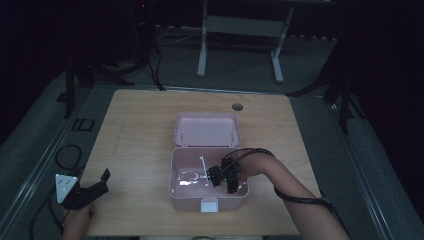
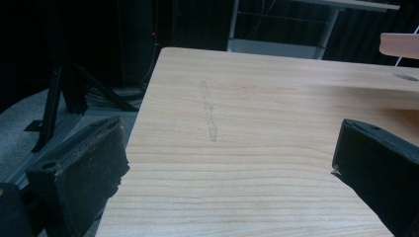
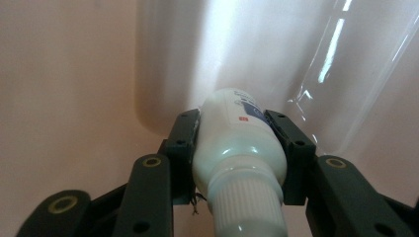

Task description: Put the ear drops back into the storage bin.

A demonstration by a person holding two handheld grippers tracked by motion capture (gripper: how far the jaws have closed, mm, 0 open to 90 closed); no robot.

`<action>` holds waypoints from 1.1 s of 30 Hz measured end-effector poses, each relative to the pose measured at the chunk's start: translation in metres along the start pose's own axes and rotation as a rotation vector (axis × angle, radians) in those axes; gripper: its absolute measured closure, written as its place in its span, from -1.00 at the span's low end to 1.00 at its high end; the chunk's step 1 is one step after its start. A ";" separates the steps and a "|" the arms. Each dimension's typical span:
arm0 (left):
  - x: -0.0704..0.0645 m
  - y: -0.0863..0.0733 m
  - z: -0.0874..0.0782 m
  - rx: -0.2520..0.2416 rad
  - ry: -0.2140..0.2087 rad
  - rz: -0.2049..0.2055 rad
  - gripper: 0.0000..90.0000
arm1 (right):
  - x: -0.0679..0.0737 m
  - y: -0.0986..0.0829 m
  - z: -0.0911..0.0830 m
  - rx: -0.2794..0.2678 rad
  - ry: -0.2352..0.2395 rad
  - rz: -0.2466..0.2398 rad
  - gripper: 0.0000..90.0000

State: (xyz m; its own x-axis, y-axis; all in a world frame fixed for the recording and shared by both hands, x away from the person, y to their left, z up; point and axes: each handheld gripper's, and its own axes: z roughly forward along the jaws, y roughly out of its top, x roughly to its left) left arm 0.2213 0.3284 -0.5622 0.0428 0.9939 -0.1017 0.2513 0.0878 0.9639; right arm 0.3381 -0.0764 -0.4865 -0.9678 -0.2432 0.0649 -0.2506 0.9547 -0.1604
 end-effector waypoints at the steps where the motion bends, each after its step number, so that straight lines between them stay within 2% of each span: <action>1: 0.000 0.000 0.000 0.000 0.000 0.000 -0.99 | 0.000 0.000 0.000 0.003 -0.002 -0.001 0.31; 10: 0.000 0.000 0.000 0.000 0.000 0.000 -0.99 | 0.000 0.001 0.000 0.020 0.006 -0.004 0.30; 16: 0.000 0.000 0.000 -0.001 0.000 0.000 -0.99 | 0.000 -0.001 -0.006 -0.003 0.011 0.005 0.26; 19: 0.000 0.000 0.000 0.000 0.001 0.001 -0.99 | 0.000 -0.003 -0.016 -0.018 0.003 0.012 0.22; 20: 0.000 0.000 0.000 0.000 0.001 0.000 -0.99 | -0.001 -0.006 -0.026 -0.032 -0.012 0.018 0.21; 21: 0.000 0.000 0.000 -0.001 0.001 0.000 -0.99 | -0.001 -0.006 -0.026 -0.032 -0.012 0.018 0.21; 22: 0.000 0.000 0.000 0.000 0.001 0.000 -0.99 | 0.000 -0.009 -0.038 -0.049 -0.033 0.024 0.18; 23: 0.000 0.000 0.000 0.000 0.001 0.000 -0.99 | 0.000 -0.009 -0.038 -0.049 -0.033 0.024 0.18; 24: 0.000 0.000 0.000 0.000 0.001 0.000 -0.99 | 0.001 -0.013 -0.052 -0.089 -0.052 0.033 0.08; 27: 0.000 0.000 0.000 0.000 0.001 0.001 -0.99 | 0.001 -0.014 -0.056 -0.105 -0.054 0.037 0.03; 28: 0.000 0.000 0.000 0.000 0.001 0.002 -0.99 | 0.003 -0.019 -0.068 -0.154 -0.056 0.044 -0.18; 30: 0.000 0.000 0.000 -0.001 0.002 0.001 -0.99 | 0.004 -0.025 -0.079 -0.201 -0.060 0.074 -0.30; 33: 0.000 0.000 0.000 -0.001 0.002 0.002 -0.99 | 0.007 -0.037 -0.092 -0.256 -0.095 0.095 -0.50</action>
State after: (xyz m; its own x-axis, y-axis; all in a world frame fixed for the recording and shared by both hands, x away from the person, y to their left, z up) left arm 0.2214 0.3282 -0.5622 0.0413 0.9942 -0.0992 0.2505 0.0858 0.9643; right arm 0.3429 -0.0972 -0.3891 -0.9875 -0.1544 -0.0332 -0.1568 0.9832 0.0935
